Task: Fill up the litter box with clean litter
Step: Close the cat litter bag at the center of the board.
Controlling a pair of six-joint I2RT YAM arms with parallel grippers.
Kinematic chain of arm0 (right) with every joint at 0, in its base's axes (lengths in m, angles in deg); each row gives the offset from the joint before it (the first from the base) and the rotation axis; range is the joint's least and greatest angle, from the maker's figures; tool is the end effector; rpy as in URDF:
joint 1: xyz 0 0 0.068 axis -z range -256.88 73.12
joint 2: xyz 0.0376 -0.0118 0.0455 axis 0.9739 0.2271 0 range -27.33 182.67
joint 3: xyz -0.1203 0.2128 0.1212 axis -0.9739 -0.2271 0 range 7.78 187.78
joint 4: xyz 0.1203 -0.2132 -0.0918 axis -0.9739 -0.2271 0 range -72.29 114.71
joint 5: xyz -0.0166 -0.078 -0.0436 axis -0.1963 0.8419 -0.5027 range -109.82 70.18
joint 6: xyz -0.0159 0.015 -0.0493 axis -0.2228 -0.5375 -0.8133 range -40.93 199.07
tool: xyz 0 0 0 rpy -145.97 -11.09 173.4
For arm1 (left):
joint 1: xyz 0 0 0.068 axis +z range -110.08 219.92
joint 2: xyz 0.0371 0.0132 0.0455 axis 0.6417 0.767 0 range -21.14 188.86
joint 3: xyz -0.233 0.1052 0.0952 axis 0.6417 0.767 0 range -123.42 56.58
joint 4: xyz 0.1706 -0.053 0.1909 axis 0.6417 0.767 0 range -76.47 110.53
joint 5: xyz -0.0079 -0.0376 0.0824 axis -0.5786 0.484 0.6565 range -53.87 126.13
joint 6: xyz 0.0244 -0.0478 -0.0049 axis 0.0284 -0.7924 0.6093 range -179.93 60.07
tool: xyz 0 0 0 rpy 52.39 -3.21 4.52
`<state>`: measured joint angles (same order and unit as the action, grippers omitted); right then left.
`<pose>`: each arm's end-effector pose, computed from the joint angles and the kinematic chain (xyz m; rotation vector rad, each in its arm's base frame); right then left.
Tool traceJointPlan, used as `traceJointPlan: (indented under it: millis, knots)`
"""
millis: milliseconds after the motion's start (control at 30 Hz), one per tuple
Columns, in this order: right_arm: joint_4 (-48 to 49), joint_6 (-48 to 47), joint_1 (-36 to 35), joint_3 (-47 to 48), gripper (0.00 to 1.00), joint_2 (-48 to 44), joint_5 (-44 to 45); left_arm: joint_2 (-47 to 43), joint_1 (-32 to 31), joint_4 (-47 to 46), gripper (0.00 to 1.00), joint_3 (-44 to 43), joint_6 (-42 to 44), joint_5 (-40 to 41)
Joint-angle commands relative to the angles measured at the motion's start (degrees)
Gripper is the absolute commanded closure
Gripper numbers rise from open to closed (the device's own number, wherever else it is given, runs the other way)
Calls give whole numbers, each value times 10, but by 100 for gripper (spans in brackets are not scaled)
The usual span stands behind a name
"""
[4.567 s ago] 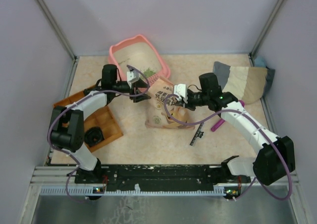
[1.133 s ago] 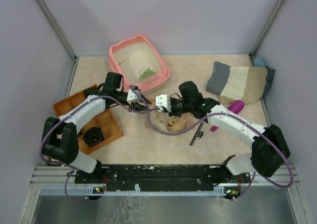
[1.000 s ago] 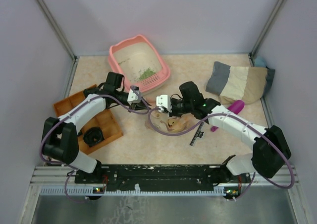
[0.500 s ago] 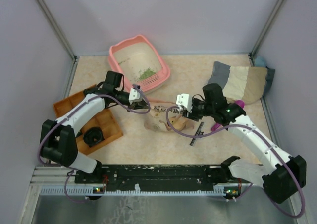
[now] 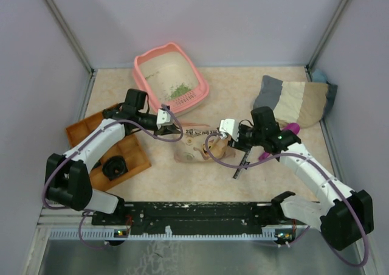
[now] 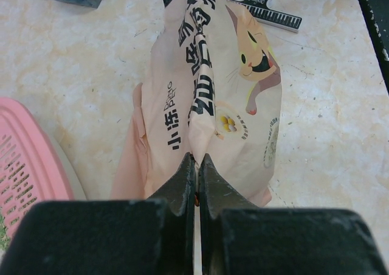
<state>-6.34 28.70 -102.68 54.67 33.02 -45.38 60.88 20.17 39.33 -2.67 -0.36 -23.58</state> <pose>0.1889 0.1084 0.2699 -1.5651 1.6482 0.2998 0.2656 -0.1280 0.2664 1.6175 1.2681 -0.8252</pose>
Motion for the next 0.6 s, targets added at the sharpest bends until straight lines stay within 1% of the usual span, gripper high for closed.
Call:
traceJointPlan:
  millis: [0, 200, 333, 433, 567]
  knots:
    - [51, -7, 11, 19, 55, 5, -29, -33, 8, -17, 100, -1, 1, -10]
    - [39, -24, 15, 41, 54, 32, -49, -36, 8, -21, 100, 0, 1, -19]
    - [45, -32, 16, 52, 54, 39, -49, -35, 8, -21, 100, -1, 2, -23]
    - [30, -37, 17, 71, 54, 46, -54, -34, 8, -25, 100, -1, 3, -28]
    - [38, -34, 17, 70, 54, 45, -58, -34, 8, -26, 100, -1, 3, -26]
